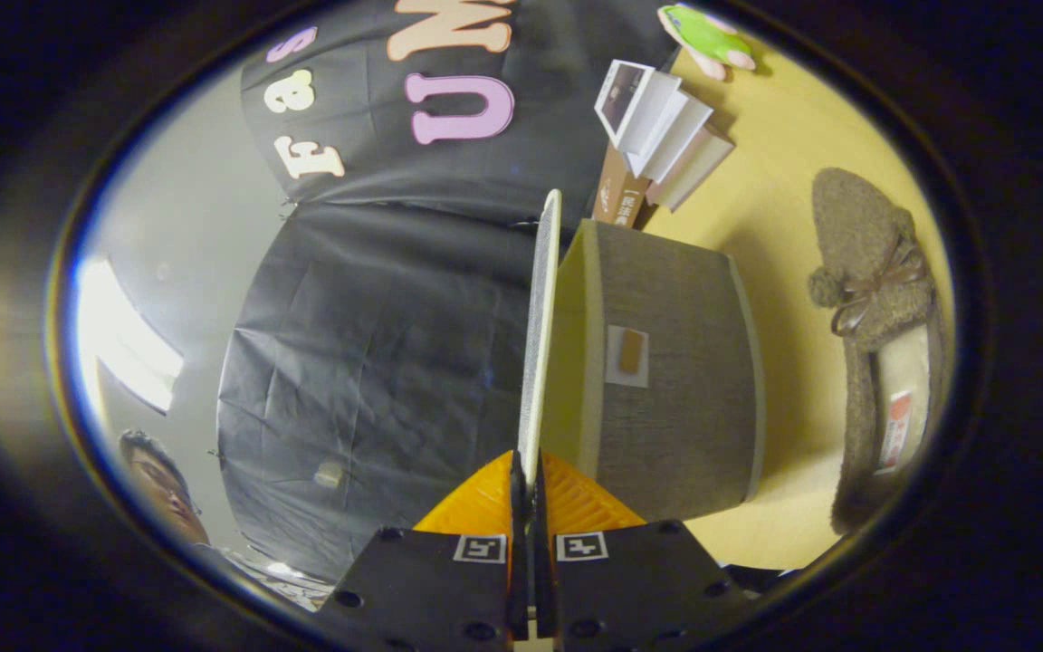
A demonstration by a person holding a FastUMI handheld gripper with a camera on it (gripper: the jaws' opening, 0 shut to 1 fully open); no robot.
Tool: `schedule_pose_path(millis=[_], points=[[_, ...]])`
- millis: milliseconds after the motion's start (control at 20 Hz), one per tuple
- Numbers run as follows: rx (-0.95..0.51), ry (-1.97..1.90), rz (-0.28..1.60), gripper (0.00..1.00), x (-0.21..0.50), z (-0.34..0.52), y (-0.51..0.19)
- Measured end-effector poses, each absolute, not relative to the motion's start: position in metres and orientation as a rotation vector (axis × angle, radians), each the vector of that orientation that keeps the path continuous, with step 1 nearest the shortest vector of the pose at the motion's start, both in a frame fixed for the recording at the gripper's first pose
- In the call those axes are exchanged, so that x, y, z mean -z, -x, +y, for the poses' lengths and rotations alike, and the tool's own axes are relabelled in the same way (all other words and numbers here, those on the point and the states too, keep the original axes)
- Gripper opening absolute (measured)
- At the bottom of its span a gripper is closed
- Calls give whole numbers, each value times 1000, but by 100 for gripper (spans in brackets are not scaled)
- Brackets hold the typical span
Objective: Open the storage box then place both shoes into the box .Put the left shoe in first, then the right shoe, with the right side of both shoes facing outward in a uniform manner.
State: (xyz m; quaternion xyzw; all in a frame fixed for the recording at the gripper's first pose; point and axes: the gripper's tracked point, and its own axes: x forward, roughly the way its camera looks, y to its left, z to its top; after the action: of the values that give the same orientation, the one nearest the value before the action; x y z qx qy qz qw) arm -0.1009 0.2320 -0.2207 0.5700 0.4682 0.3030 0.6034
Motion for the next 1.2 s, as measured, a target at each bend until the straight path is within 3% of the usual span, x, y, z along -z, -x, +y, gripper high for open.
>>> schedule_pose_path(millis=[600, 1200], points=[[-775, -1174, 1026, 8, 139, 293, 75], [-911, -963, 935, 9, 91, 431, 79]])
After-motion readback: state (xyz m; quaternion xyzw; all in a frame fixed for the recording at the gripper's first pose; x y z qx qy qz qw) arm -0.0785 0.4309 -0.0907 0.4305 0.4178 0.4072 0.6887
